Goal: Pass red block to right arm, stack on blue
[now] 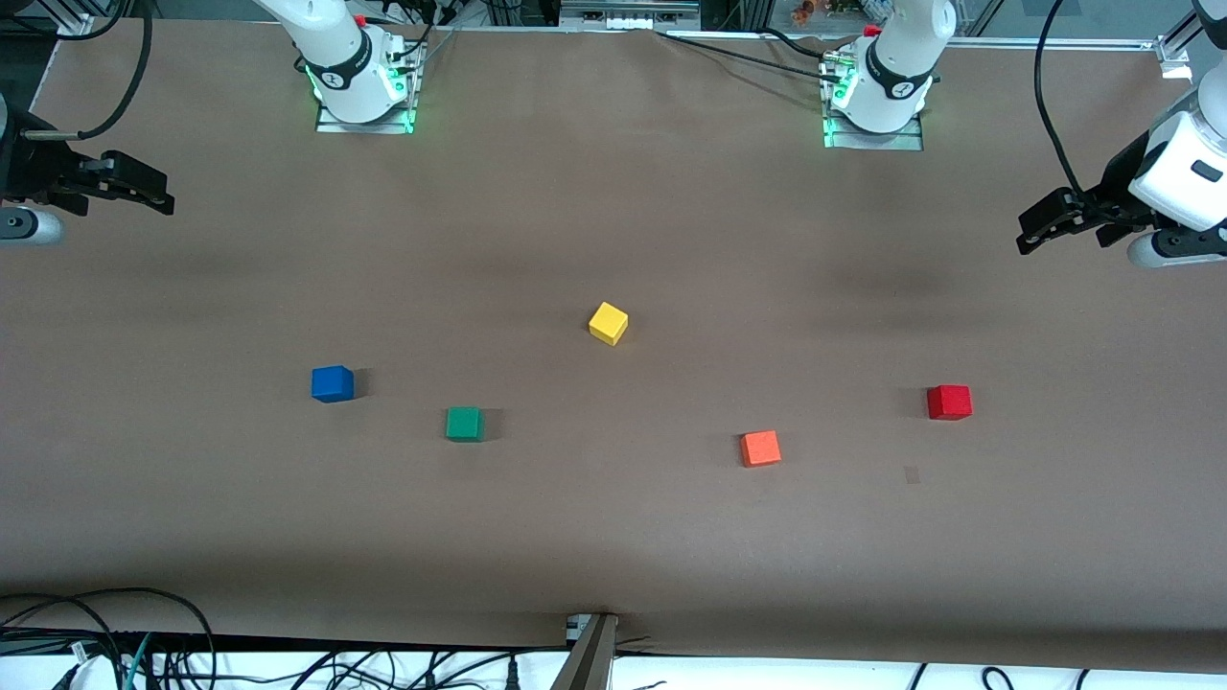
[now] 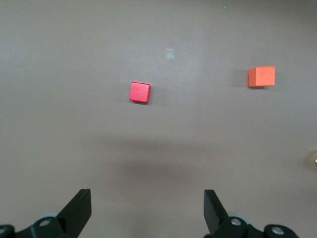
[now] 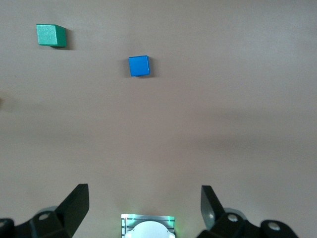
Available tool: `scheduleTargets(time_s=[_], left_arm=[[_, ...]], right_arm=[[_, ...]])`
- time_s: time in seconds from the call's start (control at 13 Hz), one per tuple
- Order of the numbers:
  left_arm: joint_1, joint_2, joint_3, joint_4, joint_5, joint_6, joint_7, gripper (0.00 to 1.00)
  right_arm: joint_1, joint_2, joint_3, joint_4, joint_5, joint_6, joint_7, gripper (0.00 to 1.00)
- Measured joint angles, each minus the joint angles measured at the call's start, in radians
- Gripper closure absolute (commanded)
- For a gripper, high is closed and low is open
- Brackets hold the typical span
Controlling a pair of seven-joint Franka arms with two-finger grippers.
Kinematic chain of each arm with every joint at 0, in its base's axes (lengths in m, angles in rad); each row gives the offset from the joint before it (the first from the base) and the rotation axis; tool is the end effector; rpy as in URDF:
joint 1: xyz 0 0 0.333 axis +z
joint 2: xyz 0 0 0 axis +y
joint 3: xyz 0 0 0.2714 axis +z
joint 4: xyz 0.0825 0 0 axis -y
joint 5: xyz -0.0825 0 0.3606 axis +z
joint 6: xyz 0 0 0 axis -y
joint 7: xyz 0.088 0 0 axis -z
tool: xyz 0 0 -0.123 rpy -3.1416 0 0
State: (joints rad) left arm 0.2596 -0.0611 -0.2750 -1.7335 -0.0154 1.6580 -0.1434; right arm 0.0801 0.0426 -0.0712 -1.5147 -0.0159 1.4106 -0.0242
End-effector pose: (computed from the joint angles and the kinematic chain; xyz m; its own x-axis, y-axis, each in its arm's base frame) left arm 0.5194 -0.0128 0.5289 0.9914 0.1297 -0.0163 0.1297 -0.9915 -0.0036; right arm 0.5225 0.0032 0.5535 0.9888 0.0301 -0.1465 0.0327 -0.9993 0.0154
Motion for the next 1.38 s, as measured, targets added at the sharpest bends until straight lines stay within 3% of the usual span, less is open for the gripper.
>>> scheduleTargets(time_s=[1.38], left_arm=[[0.057, -0.028, 0.001, 0.005, 0.0, -0.018, 0.196, 0.0]], right_arm=[[-0.001, 0.0, 0.0, 0.0, 0.0, 0.029, 0.0, 0.0]])
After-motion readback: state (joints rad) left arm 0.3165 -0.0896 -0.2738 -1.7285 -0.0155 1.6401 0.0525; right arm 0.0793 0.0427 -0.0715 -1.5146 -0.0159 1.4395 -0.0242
